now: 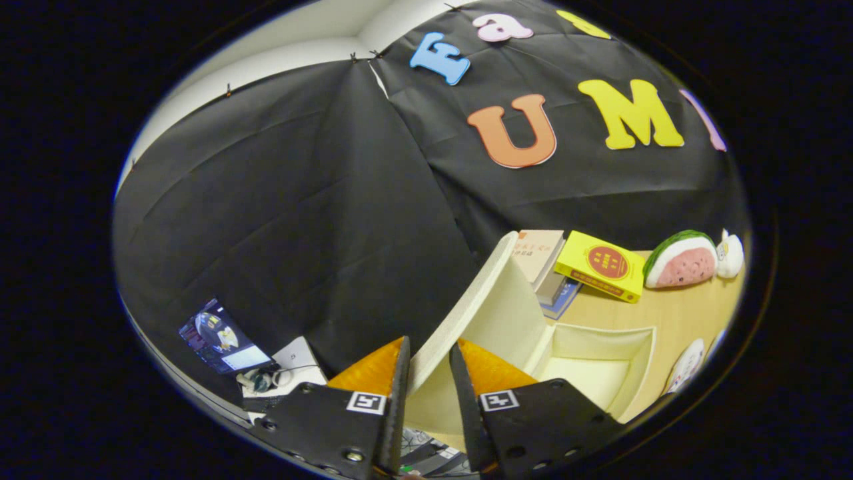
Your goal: Open the storage box then place both shoes into the box .Put the left shoe in first, then the right shoe, with the right side of both shoes facing outward in a uniform manner.
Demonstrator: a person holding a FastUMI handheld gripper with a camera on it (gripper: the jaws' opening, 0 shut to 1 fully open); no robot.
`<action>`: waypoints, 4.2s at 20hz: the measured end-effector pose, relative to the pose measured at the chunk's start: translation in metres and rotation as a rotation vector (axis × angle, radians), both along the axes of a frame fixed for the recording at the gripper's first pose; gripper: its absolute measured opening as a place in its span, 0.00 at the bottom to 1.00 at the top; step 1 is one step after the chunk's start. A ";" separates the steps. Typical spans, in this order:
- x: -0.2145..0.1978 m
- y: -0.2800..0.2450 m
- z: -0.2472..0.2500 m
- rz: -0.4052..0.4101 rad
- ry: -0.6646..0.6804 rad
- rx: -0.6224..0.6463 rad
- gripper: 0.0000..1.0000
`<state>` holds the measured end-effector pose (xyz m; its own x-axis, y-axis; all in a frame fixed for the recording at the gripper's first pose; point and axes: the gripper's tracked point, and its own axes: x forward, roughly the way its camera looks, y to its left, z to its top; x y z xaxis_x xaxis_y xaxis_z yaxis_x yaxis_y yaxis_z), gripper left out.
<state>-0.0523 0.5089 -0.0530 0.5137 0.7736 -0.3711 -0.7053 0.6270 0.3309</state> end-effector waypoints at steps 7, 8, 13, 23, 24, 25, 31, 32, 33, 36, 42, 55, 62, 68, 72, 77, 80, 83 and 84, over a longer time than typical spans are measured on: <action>-0.008 0.015 -0.003 0.011 -0.051 -0.027 0.84; -0.010 0.014 -0.001 0.008 -0.063 -0.031 0.88; -0.009 0.006 0.002 -0.014 -0.091 -0.038 0.88; 0.029 -0.099 0.006 -0.196 -0.181 -0.096 0.96; 0.033 -0.114 0.006 -0.218 -0.186 -0.098 0.96; 0.038 -0.130 0.008 -0.241 -0.190 -0.099 0.96; 0.062 -0.251 0.007 -0.418 -0.188 -0.107 0.96; 0.065 -0.274 0.006 -0.451 -0.189 -0.110 0.96; 0.066 -0.299 0.005 -0.484 -0.192 -0.117 0.96; 0.067 -0.372 -0.002 -0.571 -0.219 -0.143 0.96; 0.061 -0.455 -0.066 -0.616 -0.145 -0.227 0.96; 0.125 -0.467 -0.251 -0.527 0.146 -0.378 0.96; 0.153 -0.455 -0.306 -0.469 0.232 -0.442 0.95; 0.155 -0.447 -0.316 -0.483 0.337 -0.430 0.33; 0.154 -0.444 -0.315 -0.525 0.451 -0.378 0.00; 0.154 -0.435 -0.302 -0.577 0.528 -0.282 0.00; 0.141 -0.424 -0.289 -0.594 0.552 -0.245 0.00; 0.125 -0.412 -0.277 -0.619 0.607 -0.205 0.00; 0.121 -0.407 -0.271 -0.629 0.619 -0.185 0.00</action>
<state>0.0684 0.1022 -0.3237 0.4892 0.3174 -0.8124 0.0570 0.9178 0.3930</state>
